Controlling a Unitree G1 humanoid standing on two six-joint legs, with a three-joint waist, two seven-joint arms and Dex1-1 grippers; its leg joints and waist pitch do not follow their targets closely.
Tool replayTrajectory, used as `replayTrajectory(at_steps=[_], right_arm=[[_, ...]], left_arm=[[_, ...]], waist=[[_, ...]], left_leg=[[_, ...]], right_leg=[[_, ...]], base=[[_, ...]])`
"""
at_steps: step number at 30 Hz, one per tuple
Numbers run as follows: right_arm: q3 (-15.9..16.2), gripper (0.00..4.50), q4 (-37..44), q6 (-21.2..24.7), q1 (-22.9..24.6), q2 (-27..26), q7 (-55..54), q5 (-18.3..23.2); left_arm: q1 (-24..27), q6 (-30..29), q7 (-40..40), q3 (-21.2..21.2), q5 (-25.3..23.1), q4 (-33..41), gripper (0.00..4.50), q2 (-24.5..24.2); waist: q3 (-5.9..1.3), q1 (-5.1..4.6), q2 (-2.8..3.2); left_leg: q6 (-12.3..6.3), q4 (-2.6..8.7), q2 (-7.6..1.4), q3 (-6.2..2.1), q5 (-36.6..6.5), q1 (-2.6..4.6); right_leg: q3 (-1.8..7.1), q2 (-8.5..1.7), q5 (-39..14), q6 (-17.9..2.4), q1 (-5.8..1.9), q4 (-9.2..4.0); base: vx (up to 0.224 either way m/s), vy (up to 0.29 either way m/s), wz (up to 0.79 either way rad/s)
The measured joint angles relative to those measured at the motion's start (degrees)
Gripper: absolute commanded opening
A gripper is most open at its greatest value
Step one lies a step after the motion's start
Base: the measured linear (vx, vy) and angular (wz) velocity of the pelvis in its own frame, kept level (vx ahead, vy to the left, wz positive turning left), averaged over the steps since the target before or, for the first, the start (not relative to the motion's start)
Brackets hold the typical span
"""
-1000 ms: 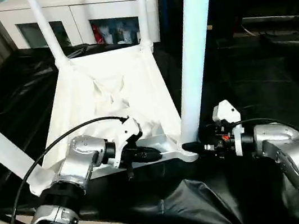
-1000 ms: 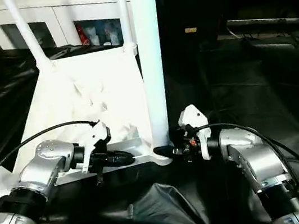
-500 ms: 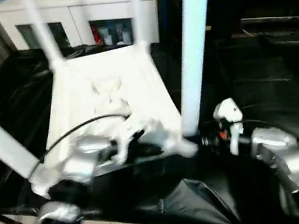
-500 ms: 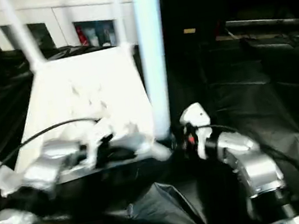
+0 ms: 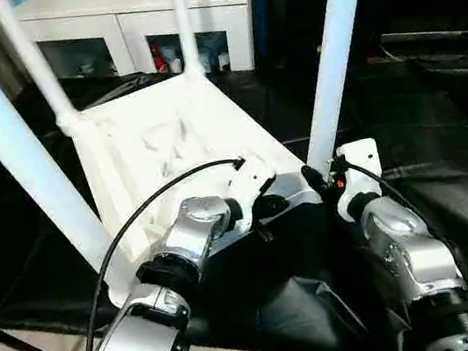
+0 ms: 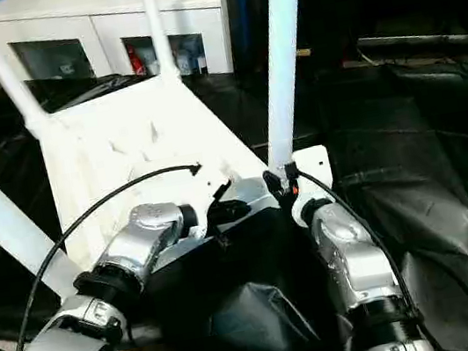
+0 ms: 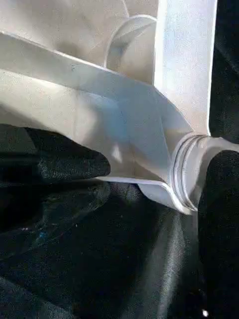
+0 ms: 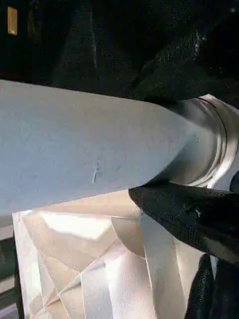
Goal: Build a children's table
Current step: Rotate leg to tighten
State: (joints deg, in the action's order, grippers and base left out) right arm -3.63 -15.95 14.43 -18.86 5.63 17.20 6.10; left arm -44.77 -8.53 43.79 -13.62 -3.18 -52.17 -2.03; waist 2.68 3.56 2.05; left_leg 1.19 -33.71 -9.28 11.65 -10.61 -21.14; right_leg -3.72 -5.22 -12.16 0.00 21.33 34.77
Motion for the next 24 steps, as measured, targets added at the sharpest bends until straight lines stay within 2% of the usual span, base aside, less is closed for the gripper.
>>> replayTrajectory(at_steps=[2,4,6,8,10,14,19,24], right_arm=[[0.0,2.77,0.8,0.1,0.6,1.3,4.5,1.6],[0.5,2.95,2.2,0.7,1.4,2.4,9.1,3.4],[2.5,3.16,2.9,1.3,1.8,4.4,14.1,4.5],[5.6,3.19,3.6,1.1,2.1,6.5,18.9,4.7],[8.5,3.19,3.8,0.8,2.1,8.7,23.1,4.7],[10.3,3.19,4.8,0.9,2.1,12.1,33.3,6.9],[11.9,3.19,6.5,1.8,2.1,14.7,38.9,8.5],[12.3,3.19,10.4,3.6,4.2,21.4,43.8,10.2]], left_arm=[[0.0,0.1,0.9,0.0,0.0,0.0,0.0,-0.9],[-0.2,0.1,1.7,0.2,0.0,-0.1,0.0,-2.5],[-0.2,0.1,3.1,0.3,0.0,0.0,0.0,-3.8],[0.2,0.2,5.4,0.2,0.1,1.0,0.0,-4.9],[1.8,0.8,10.2,0.1,1.0,3.1,0.0,-6.6],[4.9,0.6,19.9,-0.5,3.6,8.2,0.0,-12.1],[6.5,-1.6,24.0,-0.4,5.0,11.6,0.0,-14.6],[8.0,-1.7,26.9,-0.4,5.9,13.2,0.0,-16.0]], waist=[[0.0,-0.06,-0.01],[0.01,-0.82,-0.01],[0.04,-1.58,-0.06],[0.06,-1.81,-0.08],[0.06,-1.43,-0.09],[0.16,-0.8,-0.25],[0.18,-0.09,-0.28],[0.2,0.59,-0.33]], left_leg=[[0.0,0.05,-0.02,0.0,0.0,0.01],[0.0,0.08,-0.05,-0.02,0.0,0.03],[0.01,0.1,-0.06,-0.09,0.0,0.02],[0.01,0.13,-0.1,-0.18,0.0,0.02],[0.02,0.18,-0.11,-0.18,0.0,-0.15],[-0.21,0.17,-0.16,-0.16,0.1,-0.44],[-0.35,-0.19,-0.15,-0.11,0.1,-1.14],[-0.37,-0.24,-0.15,-0.08,0.1,-1.11]], right_leg=[[-0.03,0.01,0.0,0.0,0.02,0.0],[-0.06,0.03,0.0,0.0,0.09,0.03],[-0.12,0.03,0.1,0.0,0.12,0.03],[-0.23,0.05,0.1,0.0,0.31,0.03],[-0.25,0.05,0.1,0.0,0.53,0.08],[-0.29,0.07,0.0,-0.1,0.77,0.07],[-0.24,0.03,0.1,-0.2,1.34,0.24],[-0.21,0.01,0.1,-0.2,1.33,0.26]], base=[[0.0,0.0,0.0],[0.0,0.0,0.0],[0.0,0.0,0.0],[0.0,0.0,0.0],[0.0,0.0,0.0],[0.0,0.0,0.0],[0.0,0.0,0.0],[0.0,0.0,0.0]])
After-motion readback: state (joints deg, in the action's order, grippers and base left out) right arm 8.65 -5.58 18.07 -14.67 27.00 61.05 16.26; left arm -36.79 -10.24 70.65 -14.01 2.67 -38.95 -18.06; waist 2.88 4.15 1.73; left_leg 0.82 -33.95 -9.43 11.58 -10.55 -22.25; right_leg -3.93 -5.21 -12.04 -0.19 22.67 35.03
